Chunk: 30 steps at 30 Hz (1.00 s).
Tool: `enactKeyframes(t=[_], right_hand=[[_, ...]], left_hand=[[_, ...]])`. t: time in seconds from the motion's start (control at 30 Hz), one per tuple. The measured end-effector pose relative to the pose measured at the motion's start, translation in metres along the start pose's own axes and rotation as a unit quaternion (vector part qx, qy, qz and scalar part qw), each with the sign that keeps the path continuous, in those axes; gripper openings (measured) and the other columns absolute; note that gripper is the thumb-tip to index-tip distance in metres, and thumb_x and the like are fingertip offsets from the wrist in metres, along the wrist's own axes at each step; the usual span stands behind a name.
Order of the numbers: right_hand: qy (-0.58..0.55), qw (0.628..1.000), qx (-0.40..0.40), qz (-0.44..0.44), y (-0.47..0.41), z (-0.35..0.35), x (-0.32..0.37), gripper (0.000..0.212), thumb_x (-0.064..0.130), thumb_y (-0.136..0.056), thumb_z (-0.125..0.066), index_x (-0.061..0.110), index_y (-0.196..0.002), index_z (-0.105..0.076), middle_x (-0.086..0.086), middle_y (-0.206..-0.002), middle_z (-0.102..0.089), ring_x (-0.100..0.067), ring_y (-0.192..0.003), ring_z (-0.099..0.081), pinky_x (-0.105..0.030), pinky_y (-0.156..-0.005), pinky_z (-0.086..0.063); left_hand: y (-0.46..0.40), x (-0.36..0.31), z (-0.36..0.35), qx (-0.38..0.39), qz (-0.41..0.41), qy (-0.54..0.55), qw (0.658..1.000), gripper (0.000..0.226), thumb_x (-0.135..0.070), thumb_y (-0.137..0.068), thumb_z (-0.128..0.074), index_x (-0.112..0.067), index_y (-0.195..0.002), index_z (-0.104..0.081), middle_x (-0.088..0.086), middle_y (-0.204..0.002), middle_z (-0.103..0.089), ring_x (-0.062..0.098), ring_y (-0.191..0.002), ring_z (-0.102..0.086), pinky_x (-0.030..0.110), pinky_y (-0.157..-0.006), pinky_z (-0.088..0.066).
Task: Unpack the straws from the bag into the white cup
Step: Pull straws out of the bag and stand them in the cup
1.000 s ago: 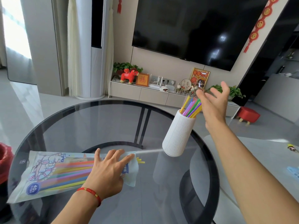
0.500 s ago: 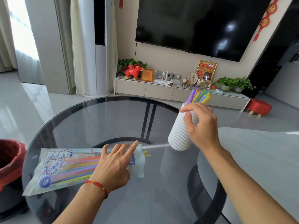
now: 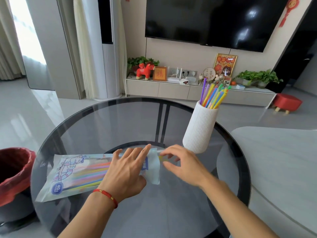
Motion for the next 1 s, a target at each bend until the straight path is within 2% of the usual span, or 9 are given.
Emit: enactKeyframes(t=[0.1,0.3,0.47,0.57,0.67,0.77,0.83,0.9,1.0], right_hand=[[-0.067,0.997,-0.021,-0.013,0.001,-0.021,0.001,0.035,0.017,-0.092,-0.081,0.020,-0.126,-0.074,0.003,-0.115,-0.069,-0.012,-0.099,-0.069,-0.029,-0.087,-0.058],[-0.165,0.986,-0.013,-0.014,0.000,-0.037,0.008,0.045,0.012,-0.085,-0.076,0.030,-0.126,-0.076,0.012,-0.125,-0.072,-0.009,-0.096,-0.066,-0.020,-0.080,-0.052],[-0.161,0.985,0.018,-0.059,-0.001,-0.050,0.002,0.025,0.002,-0.086,-0.077,0.015,-0.107,-0.080,-0.012,-0.095,-0.080,-0.033,-0.082,-0.072,-0.052,-0.074,-0.059],[-0.220,0.973,0.019,-0.067,-0.001,-0.054,0.000,0.026,-0.001,-0.085,-0.074,0.023,-0.093,-0.083,0.012,-0.078,-0.081,-0.002,-0.067,-0.072,-0.025,-0.056,-0.057],[-0.292,0.954,-0.003,-0.072,-0.002,-0.043,-0.001,0.026,-0.002,-0.093,-0.074,0.017,-0.106,-0.084,0.027,-0.081,-0.079,0.009,-0.058,-0.064,-0.006,-0.055,-0.045],[-0.332,0.936,-0.034,-0.110,-0.001,-0.025,-0.014,0.026,0.005,-0.093,-0.077,0.028,-0.099,-0.087,0.005,-0.086,-0.084,-0.003,-0.054,-0.059,-0.019,-0.046,-0.046],[-0.355,0.925,-0.043,-0.132,0.001,-0.015,-0.024,0.026,-0.004,-0.093,-0.075,0.019,-0.100,-0.086,-0.008,-0.078,-0.080,-0.016,-0.060,-0.066,-0.025,-0.053,-0.057],[-0.398,0.904,-0.039,-0.154,0.006,-0.005,-0.034,0.023,-0.008,-0.094,-0.070,0.007,-0.107,-0.081,-0.025,-0.094,-0.077,-0.028,-0.077,-0.073,-0.032,-0.069,-0.064],[-0.479,0.862,0.014,-0.167,0.013,-0.004,-0.039,0.028,0.001,-0.095,-0.068,0.004,-0.122,-0.072,-0.027,-0.122,-0.070,-0.034,-0.095,-0.073,-0.041,-0.077,-0.064]], left_hand=[[0.000,-0.001,0.002,-0.005,-0.002,-0.001,1.000,0.093,-0.043,-0.065,-0.056,-0.024,-0.151,-0.027,-0.006,-0.126,-0.058,0.024,-0.113,-0.056,0.048,-0.092,-0.045],[-0.001,-0.001,0.005,-0.018,-0.016,0.028,0.999,0.095,-0.048,-0.063,-0.059,-0.028,-0.150,-0.028,-0.008,-0.118,-0.057,0.022,-0.104,-0.055,0.040,-0.087,-0.043],[0.001,-0.006,0.004,-0.016,-0.041,0.046,0.998,0.094,-0.047,-0.062,-0.060,-0.026,-0.149,-0.031,-0.007,-0.119,-0.058,0.021,-0.104,-0.055,0.037,-0.085,-0.043],[0.001,-0.008,0.002,-0.007,-0.050,0.046,0.998,0.091,-0.045,-0.062,-0.060,-0.025,-0.148,-0.035,-0.006,-0.123,-0.058,0.021,-0.107,-0.056,0.038,-0.087,-0.043],[0.000,-0.001,0.004,-0.007,-0.040,0.035,0.999,0.086,-0.040,-0.063,-0.060,-0.027,-0.145,-0.038,-0.006,-0.123,-0.058,0.022,-0.107,-0.057,0.039,-0.086,-0.044],[-0.001,0.010,0.004,-0.002,-0.020,0.027,0.999,0.081,-0.033,-0.066,-0.061,-0.031,-0.144,-0.039,-0.006,-0.122,-0.058,0.023,-0.105,-0.057,0.041,-0.084,-0.044],[0.000,0.014,0.004,-0.006,-0.015,0.027,1.000,0.075,-0.026,-0.069,-0.063,-0.031,-0.141,-0.044,-0.006,-0.120,-0.059,0.024,-0.103,-0.058,0.042,-0.081,-0.045],[0.000,0.014,0.004,-0.010,-0.017,0.025,1.000,0.071,-0.021,-0.071,-0.063,-0.031,-0.139,-0.047,-0.005,-0.119,-0.060,0.025,-0.100,-0.058,0.043,-0.079,-0.045],[0.000,0.010,0.003,-0.017,-0.026,0.026,0.999,0.071,-0.012,-0.071,-0.064,-0.033,-0.137,-0.050,-0.002,-0.119,-0.061,0.026,-0.098,-0.059,0.045,-0.077,-0.046]])
Point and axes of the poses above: each hand's wrist, its own y-axis away from the middle knuckle, its own z-axis out of the back of the hand, x = y × z, the point moved 3 cm from there along -y, towards the middle knuckle
